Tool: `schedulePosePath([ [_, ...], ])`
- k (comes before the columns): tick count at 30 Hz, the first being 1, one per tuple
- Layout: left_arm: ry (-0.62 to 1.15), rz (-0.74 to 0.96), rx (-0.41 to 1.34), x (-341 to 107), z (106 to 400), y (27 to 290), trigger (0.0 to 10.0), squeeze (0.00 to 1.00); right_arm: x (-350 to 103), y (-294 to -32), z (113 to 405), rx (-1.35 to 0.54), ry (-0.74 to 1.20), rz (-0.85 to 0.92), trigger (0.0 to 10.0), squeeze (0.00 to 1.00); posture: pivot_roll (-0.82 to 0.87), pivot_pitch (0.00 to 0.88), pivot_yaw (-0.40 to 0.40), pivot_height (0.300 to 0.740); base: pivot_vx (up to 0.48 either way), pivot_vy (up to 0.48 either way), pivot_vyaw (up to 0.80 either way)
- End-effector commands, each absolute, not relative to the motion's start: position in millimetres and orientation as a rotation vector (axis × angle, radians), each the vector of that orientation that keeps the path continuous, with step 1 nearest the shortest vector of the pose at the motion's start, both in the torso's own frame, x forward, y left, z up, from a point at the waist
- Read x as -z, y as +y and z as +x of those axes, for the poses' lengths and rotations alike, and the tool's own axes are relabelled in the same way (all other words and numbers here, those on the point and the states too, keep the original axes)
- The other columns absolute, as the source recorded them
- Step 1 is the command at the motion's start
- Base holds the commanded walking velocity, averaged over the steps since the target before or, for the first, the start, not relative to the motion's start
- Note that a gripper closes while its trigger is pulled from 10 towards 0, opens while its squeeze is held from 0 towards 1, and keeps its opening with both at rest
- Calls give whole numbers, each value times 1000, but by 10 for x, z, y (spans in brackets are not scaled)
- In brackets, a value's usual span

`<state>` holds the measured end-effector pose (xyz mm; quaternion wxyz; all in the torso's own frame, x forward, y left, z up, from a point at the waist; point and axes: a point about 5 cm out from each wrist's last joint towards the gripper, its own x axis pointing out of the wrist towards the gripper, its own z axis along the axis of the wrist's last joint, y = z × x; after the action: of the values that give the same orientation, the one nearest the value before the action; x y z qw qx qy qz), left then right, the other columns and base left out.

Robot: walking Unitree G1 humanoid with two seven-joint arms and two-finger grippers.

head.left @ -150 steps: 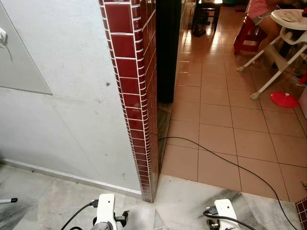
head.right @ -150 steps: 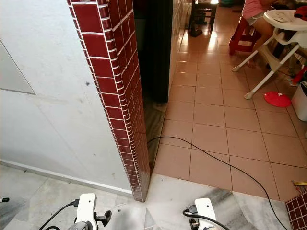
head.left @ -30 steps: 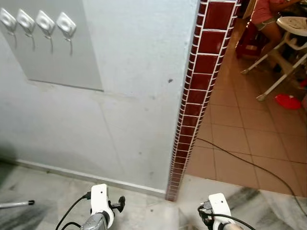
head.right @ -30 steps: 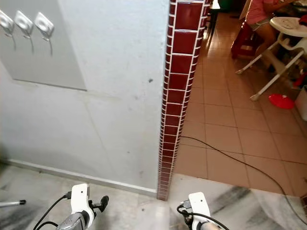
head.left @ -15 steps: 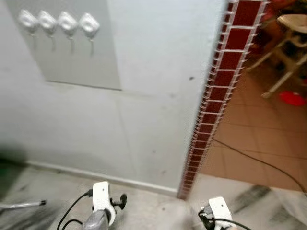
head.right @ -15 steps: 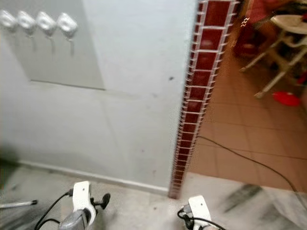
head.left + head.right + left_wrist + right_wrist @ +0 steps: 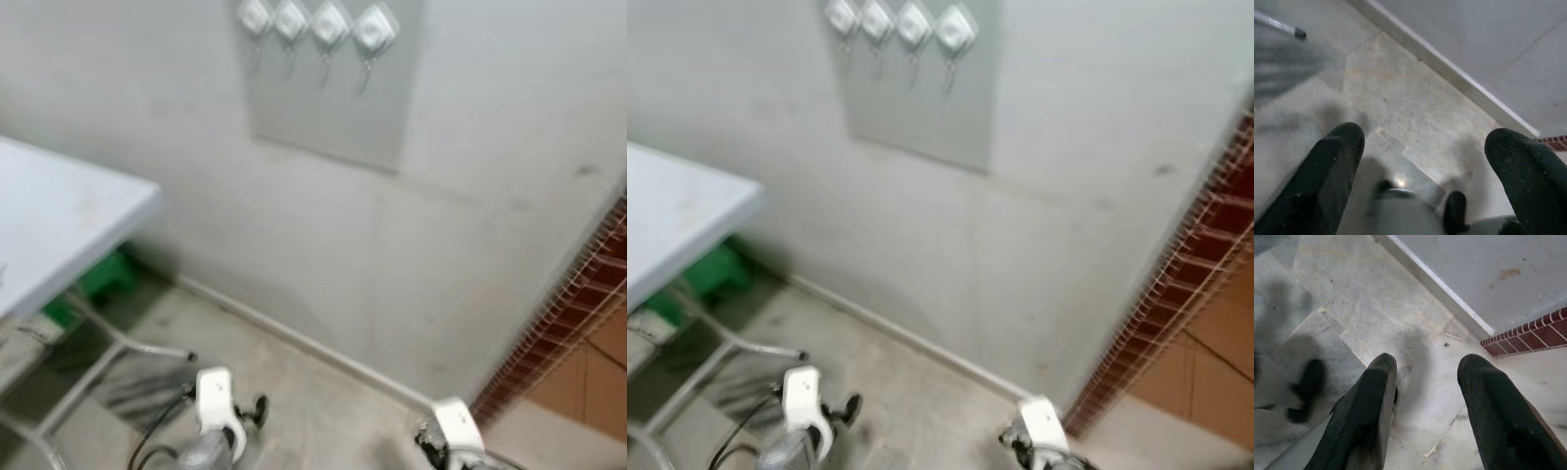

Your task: Hang keys on a hook

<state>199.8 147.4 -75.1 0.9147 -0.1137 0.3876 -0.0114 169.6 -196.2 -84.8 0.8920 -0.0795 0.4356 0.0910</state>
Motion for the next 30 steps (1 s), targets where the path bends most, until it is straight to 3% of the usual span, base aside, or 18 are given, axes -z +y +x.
schedulePosePath([
  [1, 785, -211, 16, 726, 2039, 1560, 10000, 0, 831, -1910, 1749, -195, 886, -160, 10000, 0, -49, 0, 0, 740, 0, 360, 800],
  [23, 782, -211, 13, 715, 2060, 1560, 10000, 0, 826, -1895, 1766, -199, 882, -163, 10000, 0, -48, 0, 0, 740, 0, 346, 800],
  [30, 781, -191, 12, 714, 2061, 1570, 10000, 0, 826, -1894, 1767, -200, 882, -167, 10000, 0, -49, 0, 1, 740, 0, 0, 800],
])
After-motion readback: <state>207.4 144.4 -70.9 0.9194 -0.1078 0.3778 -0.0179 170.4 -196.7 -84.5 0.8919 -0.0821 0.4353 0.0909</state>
